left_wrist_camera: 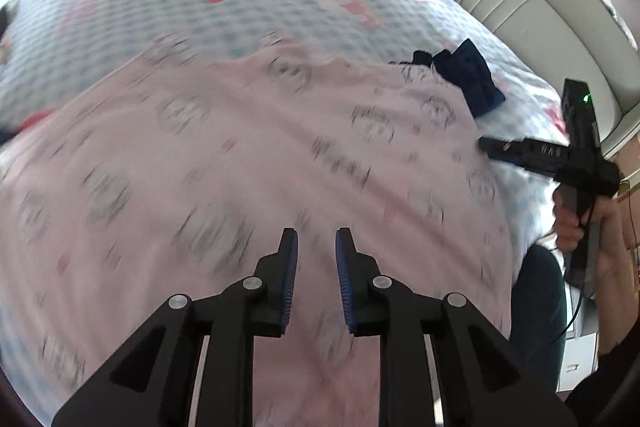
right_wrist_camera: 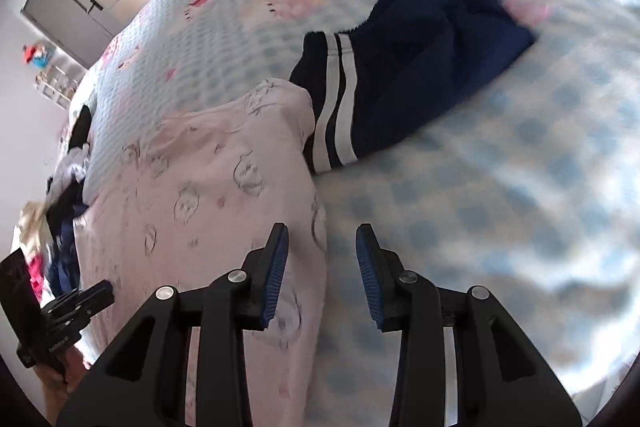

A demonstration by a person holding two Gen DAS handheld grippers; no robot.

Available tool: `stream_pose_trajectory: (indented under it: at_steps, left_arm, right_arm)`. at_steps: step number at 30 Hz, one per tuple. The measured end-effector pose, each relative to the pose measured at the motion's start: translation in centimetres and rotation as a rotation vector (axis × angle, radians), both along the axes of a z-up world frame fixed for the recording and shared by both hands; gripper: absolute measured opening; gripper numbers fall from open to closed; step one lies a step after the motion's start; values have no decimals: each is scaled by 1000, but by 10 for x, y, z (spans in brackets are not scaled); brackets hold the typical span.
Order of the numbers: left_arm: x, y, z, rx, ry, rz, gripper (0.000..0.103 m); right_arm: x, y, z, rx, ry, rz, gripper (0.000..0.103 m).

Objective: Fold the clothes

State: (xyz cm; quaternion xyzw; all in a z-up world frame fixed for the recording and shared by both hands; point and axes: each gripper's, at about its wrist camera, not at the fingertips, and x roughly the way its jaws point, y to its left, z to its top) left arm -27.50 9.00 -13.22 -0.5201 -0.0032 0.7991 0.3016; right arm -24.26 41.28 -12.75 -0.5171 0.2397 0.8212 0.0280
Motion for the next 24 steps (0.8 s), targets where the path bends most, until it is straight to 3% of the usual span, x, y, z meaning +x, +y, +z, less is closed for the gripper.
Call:
stream_pose_trajectory:
  at_steps: [3,7,12,15,16,18,21,24]
  left_arm:
    - [-35,20,0,-19,45,33,21]
    - [-94,26,-5,0,46,146,42]
    - [-133,39,-25,34,-6,135,42]
    - [-137,45,-36,-71,13,144,37]
    - [-136,44,-39,-111,24,155,22]
    - [-131,36,-39,-181,50,195,21]
    - [-126,24,-35,-222,77,216,21]
    - [-128,17,-25,-118,77,208,21]
  right_arm:
    - [-15,-7,-7,-61,21,17,33]
    - [-37,-26,4,-75,99,76,25]
    - [-69,-76,12,-89,159,227,21]
    - [-72,-117,3,-62,116,391,22]
    - [-67,-125,1,-62,102,437,25]
    - [-57,-133,2,-72,89,502,29]
    - [-35,-110,19,-95,149,459,32]
    - [-31,-65,23,-84,165,261,35]
